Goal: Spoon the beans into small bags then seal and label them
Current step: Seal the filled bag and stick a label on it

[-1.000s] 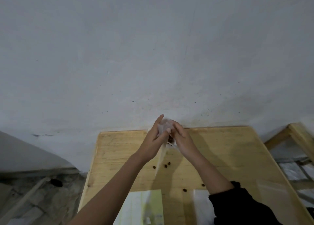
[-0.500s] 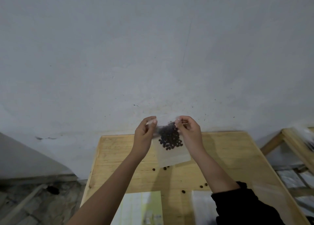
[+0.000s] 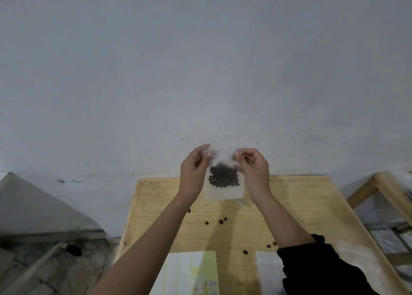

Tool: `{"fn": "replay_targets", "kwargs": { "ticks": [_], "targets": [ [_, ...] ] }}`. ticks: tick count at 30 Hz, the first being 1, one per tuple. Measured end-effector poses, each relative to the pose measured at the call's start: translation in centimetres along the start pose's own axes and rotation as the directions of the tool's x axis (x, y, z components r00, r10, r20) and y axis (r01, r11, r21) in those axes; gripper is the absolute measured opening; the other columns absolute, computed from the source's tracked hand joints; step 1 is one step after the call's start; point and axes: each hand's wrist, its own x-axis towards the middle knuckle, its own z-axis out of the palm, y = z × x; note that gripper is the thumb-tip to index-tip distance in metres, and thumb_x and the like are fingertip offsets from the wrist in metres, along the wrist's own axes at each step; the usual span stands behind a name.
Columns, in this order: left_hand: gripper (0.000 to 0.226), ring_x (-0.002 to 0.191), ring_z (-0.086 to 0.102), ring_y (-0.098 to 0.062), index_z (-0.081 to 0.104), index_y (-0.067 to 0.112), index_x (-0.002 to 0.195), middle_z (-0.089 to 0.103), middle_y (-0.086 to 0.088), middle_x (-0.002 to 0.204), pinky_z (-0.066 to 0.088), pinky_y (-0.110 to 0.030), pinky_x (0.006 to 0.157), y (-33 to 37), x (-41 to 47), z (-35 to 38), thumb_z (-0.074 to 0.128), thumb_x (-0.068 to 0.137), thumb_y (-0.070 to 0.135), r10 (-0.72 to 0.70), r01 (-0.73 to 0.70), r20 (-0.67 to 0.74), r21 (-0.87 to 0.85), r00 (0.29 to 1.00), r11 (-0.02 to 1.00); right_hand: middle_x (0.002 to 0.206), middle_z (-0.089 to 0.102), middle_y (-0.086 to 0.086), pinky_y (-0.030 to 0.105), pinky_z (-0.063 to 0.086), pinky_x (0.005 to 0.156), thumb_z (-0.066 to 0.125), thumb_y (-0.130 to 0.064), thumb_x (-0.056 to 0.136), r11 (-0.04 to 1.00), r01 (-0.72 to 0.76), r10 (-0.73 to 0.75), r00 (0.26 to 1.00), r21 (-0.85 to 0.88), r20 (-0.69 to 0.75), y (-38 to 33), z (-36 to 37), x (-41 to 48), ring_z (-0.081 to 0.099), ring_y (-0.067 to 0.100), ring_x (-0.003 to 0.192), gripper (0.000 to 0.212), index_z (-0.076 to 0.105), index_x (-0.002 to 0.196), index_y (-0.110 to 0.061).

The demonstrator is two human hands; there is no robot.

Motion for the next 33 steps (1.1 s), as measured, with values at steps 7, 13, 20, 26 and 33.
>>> {"fn": "replay_targets", "kwargs": {
  "ticks": [7, 13, 20, 26, 33],
  "targets": [
    [0.028, 0.095, 0.069, -0.014, 0.06, 0.009, 0.119, 0.073, -0.004, 0.097, 0.052, -0.037, 0.093, 0.1, 0.1, -0.4, 0.058, 0.091, 0.009, 0.005, -0.006, 0.018, 0.073, 1.0, 0.997, 0.083, 0.066, 0.0, 0.021, 0.055, 0.072, 0.056, -0.012, 0.092, 0.995, -0.078, 0.077, 0.997, -0.054, -0.022, 0.3, 0.1, 0.4, 0.064, 0.009, 0.081, 0.009, 0.06, 0.085, -0.016],
    [0.028, 0.086, 0.069, -0.01, 0.059, 0.012, 0.119, 0.072, 0.003, 0.086, 0.054, -0.029, 0.087, 0.5, 0.7, -0.9, 0.057, 0.092, 0.009, 0.062, -0.052, -0.06, 0.162, 0.996, 0.985, 0.087, 0.066, 0.005, 0.025, 0.056, 0.078, 0.06, -0.007, 0.088, 0.997, -0.057, 0.061, 0.995, -0.05, 0.082, -0.2, 0.5, 0.6, 0.066, 0.014, 0.084, 0.004, 0.058, 0.087, -0.01],
    [0.021, 0.084, 0.07, -0.01, 0.062, 0.014, 0.11, 0.072, -0.001, 0.087, 0.055, -0.032, 0.086, 0.6, 0.9, -0.7, 0.056, 0.092, 0.006, 0.057, -0.054, -0.019, 0.137, 0.998, 0.989, 0.083, 0.064, -0.005, 0.021, 0.049, 0.077, 0.066, -0.006, 0.084, 0.955, 0.006, 0.021, 0.996, -0.297, 0.089, -0.7, 1.6, 1.3, 0.061, 0.007, 0.084, 0.014, 0.056, 0.081, -0.016],
    [0.02, 0.084, 0.07, -0.014, 0.063, 0.012, 0.108, 0.073, -0.007, 0.088, 0.055, -0.035, 0.086, 0.8, 1.0, -1.0, 0.062, 0.088, 0.008, 0.021, -0.024, 0.033, 0.09, 0.999, 0.996, 0.086, 0.066, -0.006, 0.02, 0.051, 0.077, 0.073, -0.011, 0.079, 0.94, 0.049, -0.012, 0.994, -0.338, 0.113, -1.3, 1.3, 1.4, 0.063, 0.005, 0.086, 0.017, 0.057, 0.079, -0.018],
    [0.019, 0.086, 0.07, -0.017, 0.063, 0.02, 0.103, 0.073, -0.005, 0.082, 0.054, -0.039, 0.088, 1.0, 0.9, -0.6, 0.066, 0.086, 0.012, 0.009, -0.015, 0.076, 0.088, 0.997, 0.996, 0.085, 0.065, -0.006, 0.009, 0.044, 0.068, 0.079, -0.019, 0.073, 0.908, 0.085, -0.04, 0.992, -0.41, 0.117, -1.8, 1.3, 1.4, 0.061, 0.003, 0.084, 0.022, 0.059, 0.08, -0.015]
  ]
}}
